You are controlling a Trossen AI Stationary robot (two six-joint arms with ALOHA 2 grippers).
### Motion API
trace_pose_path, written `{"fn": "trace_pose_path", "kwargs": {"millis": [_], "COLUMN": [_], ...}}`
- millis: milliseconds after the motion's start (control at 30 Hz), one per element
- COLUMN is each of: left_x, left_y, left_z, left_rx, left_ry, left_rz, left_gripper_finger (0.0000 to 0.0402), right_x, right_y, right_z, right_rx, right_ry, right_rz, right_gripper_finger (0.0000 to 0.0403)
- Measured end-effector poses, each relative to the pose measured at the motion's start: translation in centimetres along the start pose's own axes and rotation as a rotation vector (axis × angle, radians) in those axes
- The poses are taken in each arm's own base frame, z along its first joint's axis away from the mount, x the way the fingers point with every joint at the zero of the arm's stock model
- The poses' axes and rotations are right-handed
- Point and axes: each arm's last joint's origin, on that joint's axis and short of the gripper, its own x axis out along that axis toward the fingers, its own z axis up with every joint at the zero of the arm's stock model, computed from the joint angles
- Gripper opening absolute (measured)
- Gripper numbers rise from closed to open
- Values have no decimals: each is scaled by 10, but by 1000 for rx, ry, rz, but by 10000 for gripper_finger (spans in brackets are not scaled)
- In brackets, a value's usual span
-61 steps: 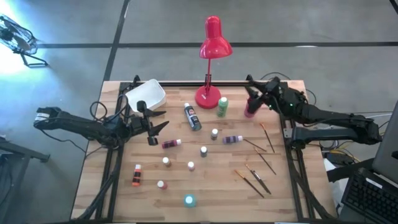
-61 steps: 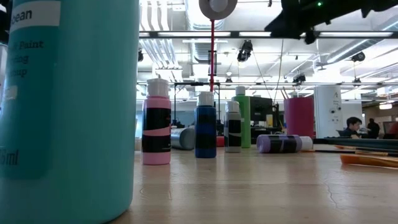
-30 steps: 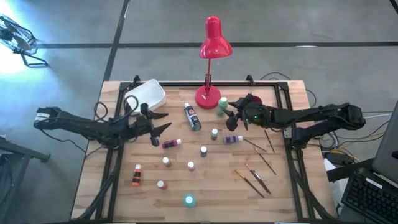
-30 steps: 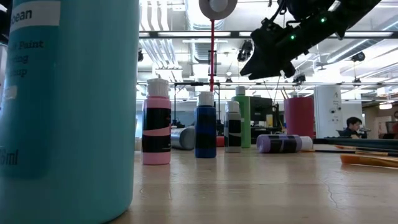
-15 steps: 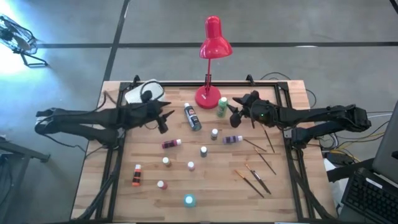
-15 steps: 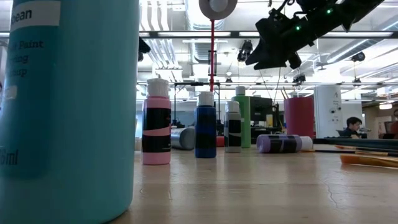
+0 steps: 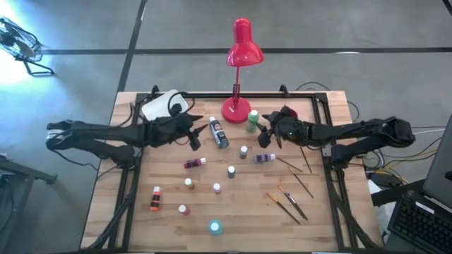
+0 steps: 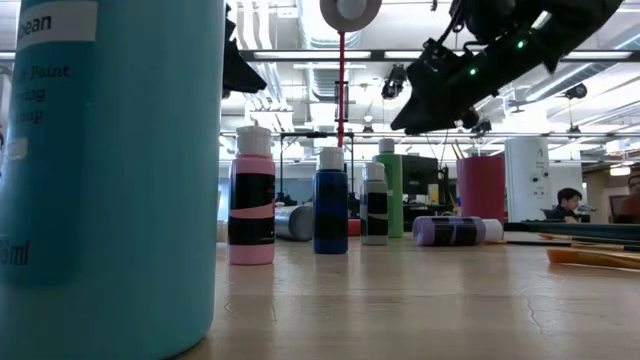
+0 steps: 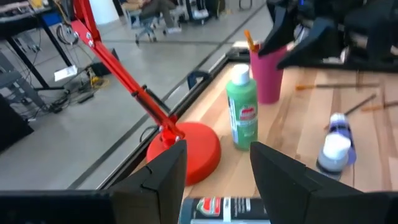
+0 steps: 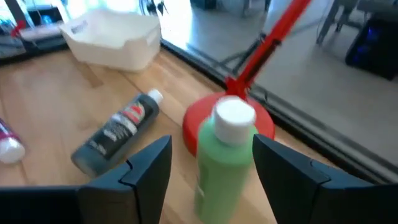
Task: Pick & Place Paint Supplies
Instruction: Put the green paint bottle into the white bin
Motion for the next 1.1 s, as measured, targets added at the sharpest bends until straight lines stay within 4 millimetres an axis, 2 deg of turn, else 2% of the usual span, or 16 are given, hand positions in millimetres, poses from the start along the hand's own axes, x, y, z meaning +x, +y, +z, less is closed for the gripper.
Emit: {"fn": "trace_pose_path", "kwargs": {"millis": [167, 333, 700, 1100], "left_x": [2, 2, 1, 1], "left_y": [-1, -1, -1, -1], "left_z": [-6, -5, -5, -5], "left_rx": [-3, -7, -10, -12], "left_ry": [-2, -9, -9, -10], "left_rz": [1, 1, 1, 2], "left_gripper_finger": [183, 183, 183, 183], "right_x": [11, 23, 45, 57], "right_y": [4, 2, 2, -5], "right_z": [-8, -17, -24, -24], "right_rx": [-30, -41, 10, 63], "right_ry": [-77, -53, -112, -167], "right_rz": [-12, -97, -127, -153], "right_gripper_finger": [223, 212, 192, 212]}}
